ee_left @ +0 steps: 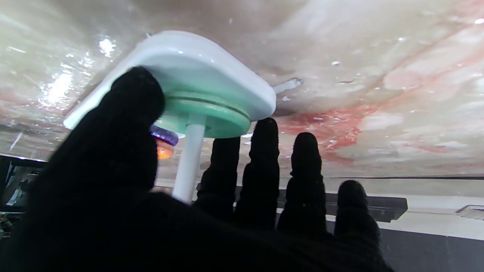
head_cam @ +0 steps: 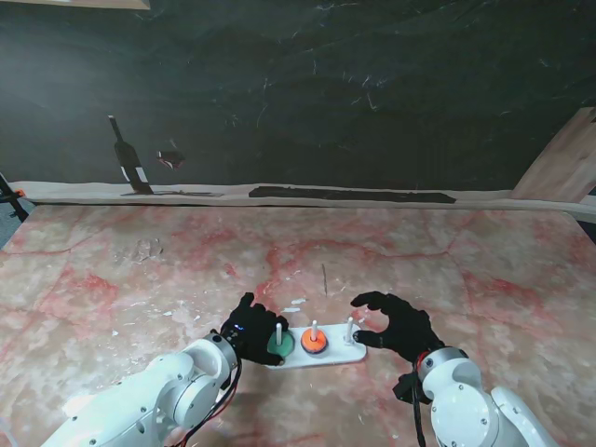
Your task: Move the three rings of the Hanoi Tower from the left rod to the right rod
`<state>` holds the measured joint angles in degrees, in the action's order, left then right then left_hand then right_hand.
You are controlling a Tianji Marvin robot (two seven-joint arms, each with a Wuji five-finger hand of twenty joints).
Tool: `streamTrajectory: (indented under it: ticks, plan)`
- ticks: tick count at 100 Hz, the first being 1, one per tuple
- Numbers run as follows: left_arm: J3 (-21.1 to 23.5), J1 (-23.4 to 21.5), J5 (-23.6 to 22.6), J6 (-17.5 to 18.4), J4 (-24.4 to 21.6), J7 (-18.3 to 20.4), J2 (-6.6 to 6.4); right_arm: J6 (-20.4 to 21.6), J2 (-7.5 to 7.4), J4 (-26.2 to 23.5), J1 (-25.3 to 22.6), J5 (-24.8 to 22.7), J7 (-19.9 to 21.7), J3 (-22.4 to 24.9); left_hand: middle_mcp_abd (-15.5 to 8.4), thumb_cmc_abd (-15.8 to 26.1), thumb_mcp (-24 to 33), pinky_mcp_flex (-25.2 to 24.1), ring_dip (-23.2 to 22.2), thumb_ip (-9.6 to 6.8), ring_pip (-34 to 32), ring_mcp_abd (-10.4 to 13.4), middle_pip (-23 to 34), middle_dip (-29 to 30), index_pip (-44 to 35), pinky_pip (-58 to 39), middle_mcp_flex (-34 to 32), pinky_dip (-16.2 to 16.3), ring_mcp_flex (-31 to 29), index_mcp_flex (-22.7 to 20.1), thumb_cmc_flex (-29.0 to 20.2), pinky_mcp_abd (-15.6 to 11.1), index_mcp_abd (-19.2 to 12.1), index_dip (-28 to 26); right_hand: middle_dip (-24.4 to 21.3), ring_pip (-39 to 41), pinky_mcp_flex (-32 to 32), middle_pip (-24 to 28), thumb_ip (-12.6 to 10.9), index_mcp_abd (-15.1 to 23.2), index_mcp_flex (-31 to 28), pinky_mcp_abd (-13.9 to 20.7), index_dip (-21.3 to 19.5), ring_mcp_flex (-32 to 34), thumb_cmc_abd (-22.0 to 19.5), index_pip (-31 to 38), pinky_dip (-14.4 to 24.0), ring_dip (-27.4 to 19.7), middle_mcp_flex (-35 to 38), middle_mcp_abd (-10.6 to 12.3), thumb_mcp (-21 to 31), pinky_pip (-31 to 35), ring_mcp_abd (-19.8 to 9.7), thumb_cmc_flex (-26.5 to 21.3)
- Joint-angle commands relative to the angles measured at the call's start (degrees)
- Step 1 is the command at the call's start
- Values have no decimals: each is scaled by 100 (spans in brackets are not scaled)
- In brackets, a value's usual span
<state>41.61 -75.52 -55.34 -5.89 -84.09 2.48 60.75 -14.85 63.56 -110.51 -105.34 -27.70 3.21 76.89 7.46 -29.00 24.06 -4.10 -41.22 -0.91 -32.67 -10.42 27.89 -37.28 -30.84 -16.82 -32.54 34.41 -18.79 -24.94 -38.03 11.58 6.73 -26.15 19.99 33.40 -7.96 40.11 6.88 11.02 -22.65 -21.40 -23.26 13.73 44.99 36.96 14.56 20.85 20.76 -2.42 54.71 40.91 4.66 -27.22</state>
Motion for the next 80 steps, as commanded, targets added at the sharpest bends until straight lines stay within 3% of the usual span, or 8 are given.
streamTrajectory:
  ticks: [1, 42, 80]
  plan:
    - [-13, -18, -13, 16, 65, 20, -14, 14, 15, -13, -26, 0, 6, -18, -212, 100, 541, -68, -34, -283, -69, -12, 145, -30, -242, -26, -255, -48, 7, -367, -169, 40, -158, -44, 23, 10, -29, 19, -185, -37, -51, 4, -28, 89, -8, 0, -64, 42, -4, -5, -102, 124, -5, 32]
    - [114, -79, -105, 184, 52, -113, -18, 46, 19, 3, -26, 14, -11, -16, -358, 285, 654, -60, -84, -322, -145, 65, 402, -272, -791, -113, -575, -70, -106, -506, -246, 34, -288, -355, 25, 13, -26, 23, -186, -34, -52, 4, -27, 99, -5, 6, -91, 44, -1, -10, -91, 155, -7, 21]
    - [371, -199, -163, 343, -147, -3, -43, 88, 20, 20, -14, 89, 3, -14, -373, 290, 670, -58, -91, -341, -135, 61, 413, -331, -915, -133, -606, -95, -119, -505, -241, 38, -309, -455, 26, 18, -27, 26, -183, -37, -40, 2, -25, 103, -5, 7, -111, 46, -9, -9, -87, 186, -11, 23]
